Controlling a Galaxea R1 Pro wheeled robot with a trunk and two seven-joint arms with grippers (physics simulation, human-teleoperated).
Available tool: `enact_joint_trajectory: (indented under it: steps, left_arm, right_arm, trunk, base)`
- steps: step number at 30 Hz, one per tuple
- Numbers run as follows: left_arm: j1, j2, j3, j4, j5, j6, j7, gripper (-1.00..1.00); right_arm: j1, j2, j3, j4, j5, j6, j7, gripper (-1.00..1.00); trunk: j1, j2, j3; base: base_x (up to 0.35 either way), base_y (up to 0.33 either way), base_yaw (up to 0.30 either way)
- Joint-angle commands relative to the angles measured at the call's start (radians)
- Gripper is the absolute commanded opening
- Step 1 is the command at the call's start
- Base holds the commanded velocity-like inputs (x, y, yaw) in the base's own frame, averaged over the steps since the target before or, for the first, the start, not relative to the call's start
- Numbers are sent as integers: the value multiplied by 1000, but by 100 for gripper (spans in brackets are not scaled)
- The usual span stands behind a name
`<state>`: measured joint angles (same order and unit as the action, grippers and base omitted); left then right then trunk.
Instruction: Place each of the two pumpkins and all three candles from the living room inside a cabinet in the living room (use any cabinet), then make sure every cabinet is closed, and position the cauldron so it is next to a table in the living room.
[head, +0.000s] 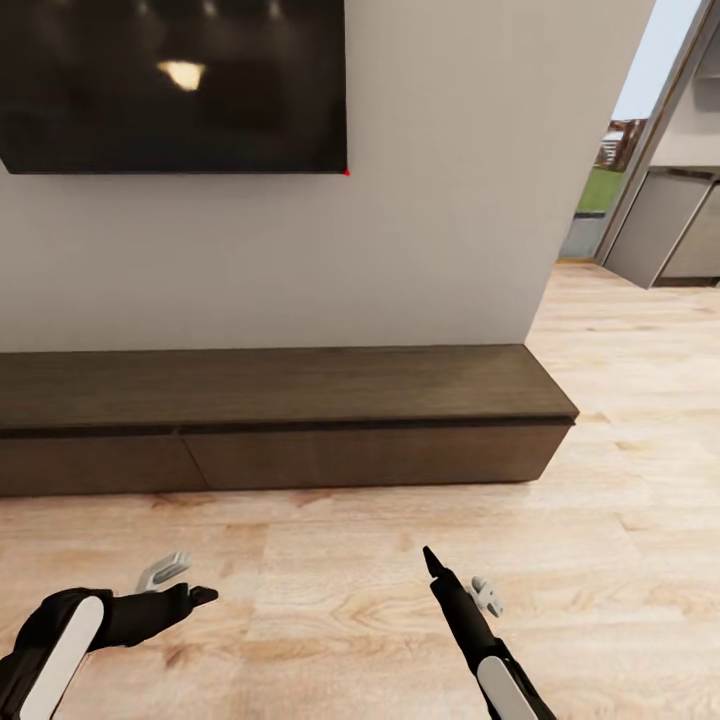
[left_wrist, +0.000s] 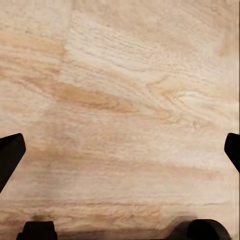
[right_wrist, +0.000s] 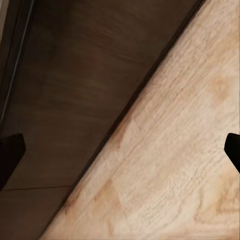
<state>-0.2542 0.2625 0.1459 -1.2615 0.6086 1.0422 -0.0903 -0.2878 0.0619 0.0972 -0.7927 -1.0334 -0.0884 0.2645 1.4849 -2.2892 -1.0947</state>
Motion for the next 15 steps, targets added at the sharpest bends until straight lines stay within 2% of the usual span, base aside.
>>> enact_joint_trajectory:
  steps: [1,4,7,10,12,15]
  left_arm:
    - [0,24,-1,0,-1,4,-64,100]
    - [0,58,-8,-4,6,5,-219,100]
    - [0,68,-24,-9,7,5,-312,100]
    - [0,70,-51,-15,8,5,-335,100]
    - [0,70,-76,-19,8,5,-346,100]
    - [0,71,-92,-20,9,5,-354,100]
  right_arm:
    - [-1,1,3,1,-12,-5,6,100]
    - [-1,3,5,1,-13,-5,11,100]
    - [-1,5,8,-1,-13,-5,26,100]
    - [-1,9,8,-1,-13,-4,60,100]
    - [-1,13,8,-1,-14,-3,108,100]
    - [-1,16,6,0,-17,-3,142,100]
  trunk:
    - [4,-8,-4]
    - [15,-29,-13]
    - [27,-50,-23]
    - [38,-71,-32]
    - [46,-85,-38]
    - [57,-106,-48]
  base:
    - [0,0,0]
    - [0,0,0]
    - [0,0,0]
    - [0,0,0]
    - [0,0,0]
    - [0,0,0]
